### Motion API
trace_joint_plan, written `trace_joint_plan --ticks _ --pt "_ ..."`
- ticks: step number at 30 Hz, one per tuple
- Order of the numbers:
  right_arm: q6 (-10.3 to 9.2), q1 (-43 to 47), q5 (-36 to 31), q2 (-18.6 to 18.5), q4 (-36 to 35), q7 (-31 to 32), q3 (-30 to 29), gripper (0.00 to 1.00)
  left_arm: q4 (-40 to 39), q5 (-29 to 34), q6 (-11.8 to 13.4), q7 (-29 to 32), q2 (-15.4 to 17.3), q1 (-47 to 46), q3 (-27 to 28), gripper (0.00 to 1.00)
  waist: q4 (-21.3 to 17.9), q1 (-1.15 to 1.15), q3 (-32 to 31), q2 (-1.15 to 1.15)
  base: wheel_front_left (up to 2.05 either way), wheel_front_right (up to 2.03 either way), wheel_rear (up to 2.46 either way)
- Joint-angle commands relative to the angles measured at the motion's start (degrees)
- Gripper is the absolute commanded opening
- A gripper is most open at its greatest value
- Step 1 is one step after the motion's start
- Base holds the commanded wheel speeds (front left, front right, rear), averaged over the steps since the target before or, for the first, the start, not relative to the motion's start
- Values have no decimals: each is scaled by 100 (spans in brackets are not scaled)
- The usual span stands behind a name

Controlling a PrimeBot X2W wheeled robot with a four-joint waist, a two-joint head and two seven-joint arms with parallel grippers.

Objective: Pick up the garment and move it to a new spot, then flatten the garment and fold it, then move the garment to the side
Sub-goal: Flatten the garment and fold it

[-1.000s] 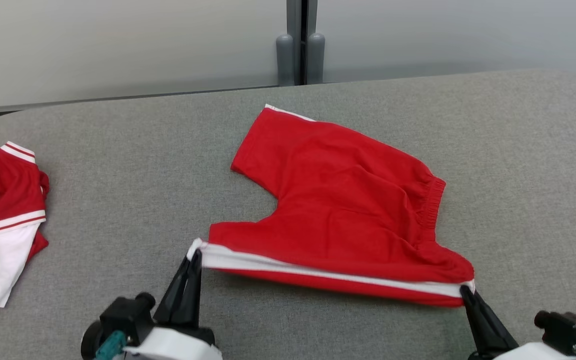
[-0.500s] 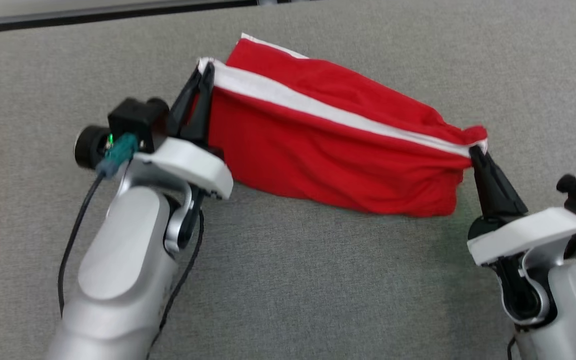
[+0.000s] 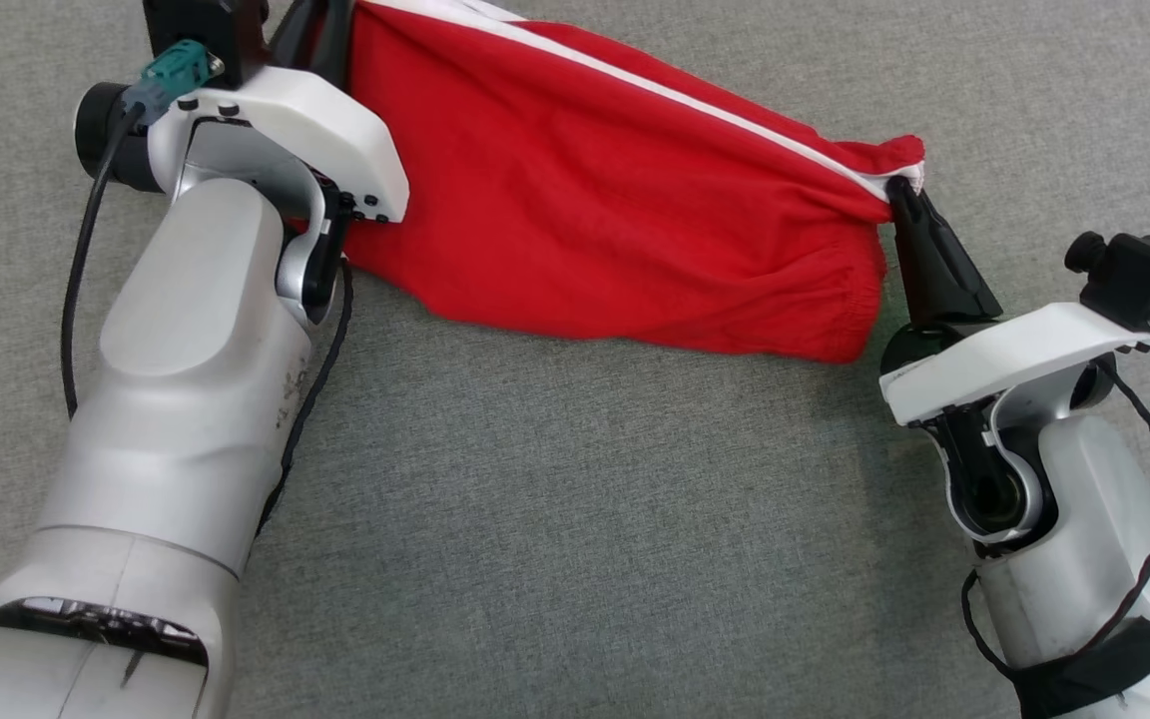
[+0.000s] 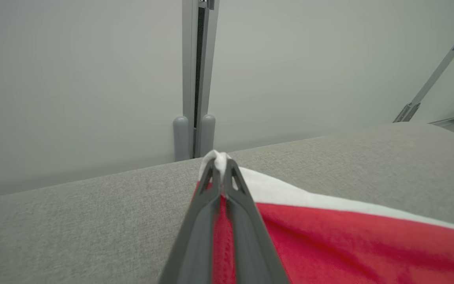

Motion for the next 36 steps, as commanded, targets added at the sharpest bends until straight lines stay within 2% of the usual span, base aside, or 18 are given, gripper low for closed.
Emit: trace_joint_plan --ticks 1,3,4,5,9,13,18,26,30,36 --pt "0 -109 56 -34 42 -77 66 10 148 -59 -34 -85 31 -183 13 0 -80 0 63 0 0 0 0" --pt "0 -179 126 -61 117 -144 170 64 428 -146 -62 -148 30 -332 2 0 -105 0 93 0 0 0 0" --pt "0 -219 145 -87 123 -195 227 100 563 -209 -70 -164 33 -386 -1 10 -113 0 107 0 0 0 0" --pt "0 -260 196 -148 110 -331 344 100 819 -348 -118 -157 30 -487 -38 100 -128 0 126 0 0 0 0" --pt "0 -242 210 -323 43 -608 464 100 1004 -470 -167 -256 25 -593 -114 100 -118 0 122 0 0 0 0" --pt "0 -96 101 -611 -138 -1018 619 100 865 -450 -27 -392 26 -458 -175 100 -40 0 47 0 0 0 0" --pt "0 121 -298 -964 -443 -1430 511 100 -515 -54 423 -400 77 201 96 100 112 0 -96 0 0 0 0" --pt "0 541 -1077 -1098 -878 -1576 35 100 -2624 592 889 -402 145 1758 585 100 365 0 -449 0 0 0 0" --pt "0 779 -1351 -1110 -971 -1537 -124 100 -3342 824 1101 -401 169 2516 761 100 487 0 -621 0 0 0 0" --pt "0 1190 -1615 -1085 -1034 -1396 -219 100 -3968 1010 1269 -391 201 3564 865 100 590 0 -842 0 0 0 0"
